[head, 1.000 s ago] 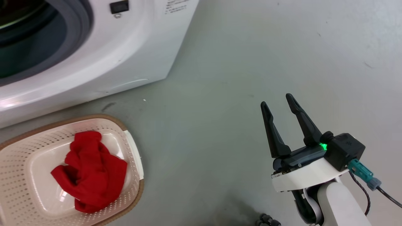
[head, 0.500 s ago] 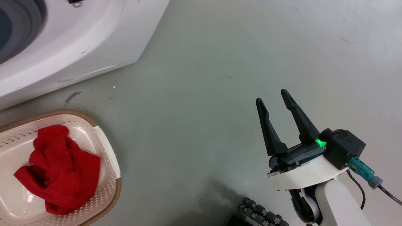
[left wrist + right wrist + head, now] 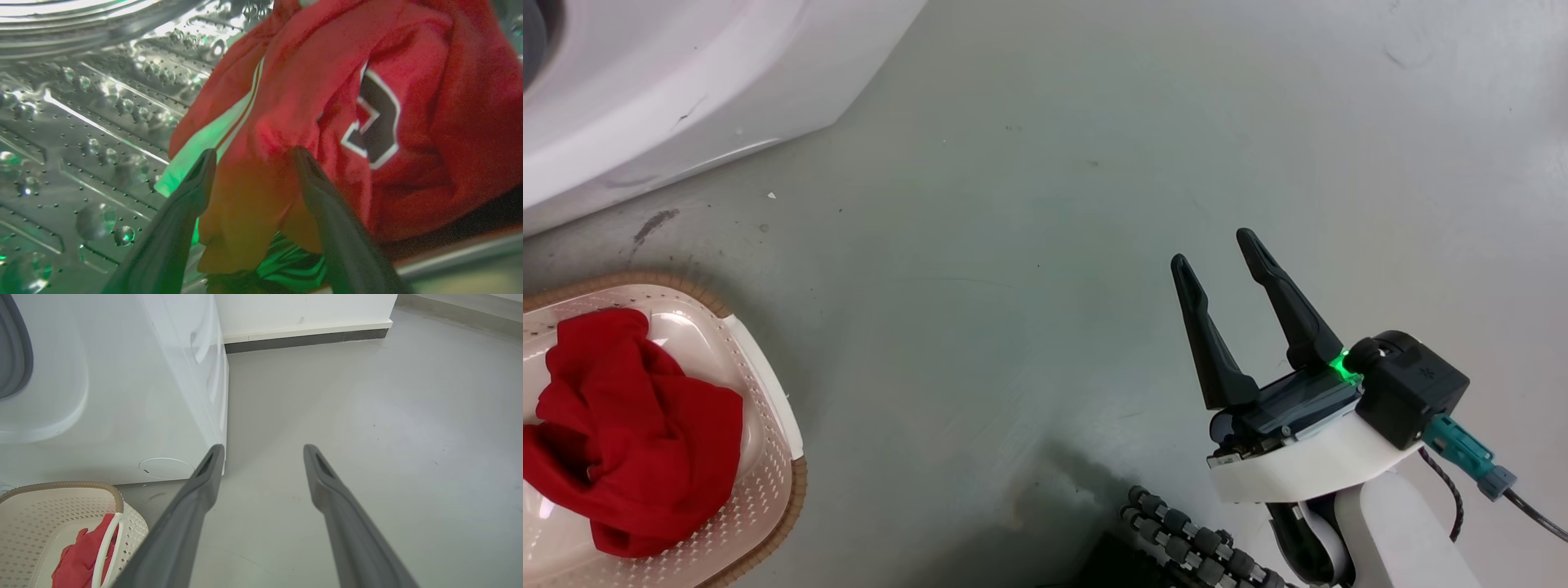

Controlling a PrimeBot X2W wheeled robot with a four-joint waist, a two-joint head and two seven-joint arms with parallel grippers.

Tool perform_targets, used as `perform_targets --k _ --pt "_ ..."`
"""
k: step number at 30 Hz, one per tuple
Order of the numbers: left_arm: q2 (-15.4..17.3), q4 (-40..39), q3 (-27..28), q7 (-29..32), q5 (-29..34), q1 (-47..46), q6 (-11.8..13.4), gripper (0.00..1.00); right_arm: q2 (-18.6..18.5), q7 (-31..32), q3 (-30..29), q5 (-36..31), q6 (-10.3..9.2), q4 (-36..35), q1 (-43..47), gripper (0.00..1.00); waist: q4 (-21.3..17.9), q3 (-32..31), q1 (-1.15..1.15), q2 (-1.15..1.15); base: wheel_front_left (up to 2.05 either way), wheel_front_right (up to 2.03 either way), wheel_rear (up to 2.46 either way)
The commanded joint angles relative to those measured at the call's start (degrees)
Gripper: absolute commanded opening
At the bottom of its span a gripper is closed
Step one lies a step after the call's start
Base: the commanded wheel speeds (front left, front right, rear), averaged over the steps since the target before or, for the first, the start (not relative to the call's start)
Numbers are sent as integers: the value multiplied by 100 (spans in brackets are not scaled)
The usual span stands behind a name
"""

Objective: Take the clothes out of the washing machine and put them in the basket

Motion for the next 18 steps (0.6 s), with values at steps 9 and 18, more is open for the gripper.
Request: perform_targets --k 9,18 --pt "57 146 -158 664 -69 -82 38 78 11 -10 -37 -33 -4 -187 144 100 -8 47 -1 0 0 0 0" --pt "-9 242 -95 121 71 -292 373 0 11 -9 -46 1 -4 -267 239 100 -49 16 -1 0 0 0 0"
